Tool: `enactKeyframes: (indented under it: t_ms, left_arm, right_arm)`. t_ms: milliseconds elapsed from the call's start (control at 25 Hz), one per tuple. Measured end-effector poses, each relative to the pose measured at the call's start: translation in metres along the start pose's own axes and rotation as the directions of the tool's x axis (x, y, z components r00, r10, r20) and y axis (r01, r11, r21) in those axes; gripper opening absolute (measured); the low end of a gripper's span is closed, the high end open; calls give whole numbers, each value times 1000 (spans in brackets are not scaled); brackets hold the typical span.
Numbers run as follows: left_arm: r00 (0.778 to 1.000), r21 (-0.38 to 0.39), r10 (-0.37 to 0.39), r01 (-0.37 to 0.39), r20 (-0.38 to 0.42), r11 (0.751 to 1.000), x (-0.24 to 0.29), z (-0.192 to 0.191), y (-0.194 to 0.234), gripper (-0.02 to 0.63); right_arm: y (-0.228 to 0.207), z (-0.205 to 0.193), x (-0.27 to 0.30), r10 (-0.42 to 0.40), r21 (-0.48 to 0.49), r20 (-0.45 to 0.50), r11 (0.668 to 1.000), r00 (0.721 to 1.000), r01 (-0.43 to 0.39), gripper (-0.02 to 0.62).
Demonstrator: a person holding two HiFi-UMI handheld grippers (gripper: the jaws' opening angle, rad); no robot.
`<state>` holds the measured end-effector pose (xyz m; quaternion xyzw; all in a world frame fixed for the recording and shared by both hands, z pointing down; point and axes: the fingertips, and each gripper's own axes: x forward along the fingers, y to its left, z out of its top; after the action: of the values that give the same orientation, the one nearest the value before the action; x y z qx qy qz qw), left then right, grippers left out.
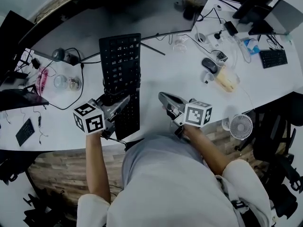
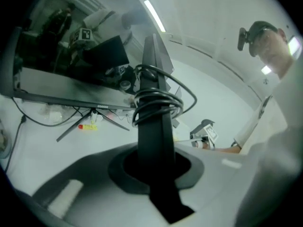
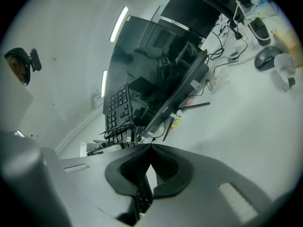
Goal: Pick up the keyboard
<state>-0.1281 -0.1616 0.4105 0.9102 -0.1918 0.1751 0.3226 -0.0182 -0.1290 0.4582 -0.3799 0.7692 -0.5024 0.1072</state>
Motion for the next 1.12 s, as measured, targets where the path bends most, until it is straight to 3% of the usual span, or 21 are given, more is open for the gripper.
enactKeyframes:
  t_ms: [80,280,600,800,1120]
  left_arm:
    - [998,23,51,-52,39,998,-5,2,-1,0]
    - [986,27,125,-129,106,991,-19,4,-3,0]
    - [950,37,217,-230,225,972,-42,11,-6,0]
    - [904,-4,268,-283,333,959,-56,14,-9,0]
    - [818,33,378,-434,433,900,-78,20,-25,0]
  right_arm:
    - [3,6,-3,-12,-36,3,999,1000,12,3]
    - [0,25,-13,-124,-160,51,978,991,131,2]
    - [16,47,-23,-156,-300,100,937,983,180,0]
    - [26,49,-29,-179,-372,137,902,974,218,-2]
    - [42,63,-42,-191,-465,191,846,963,260,-3]
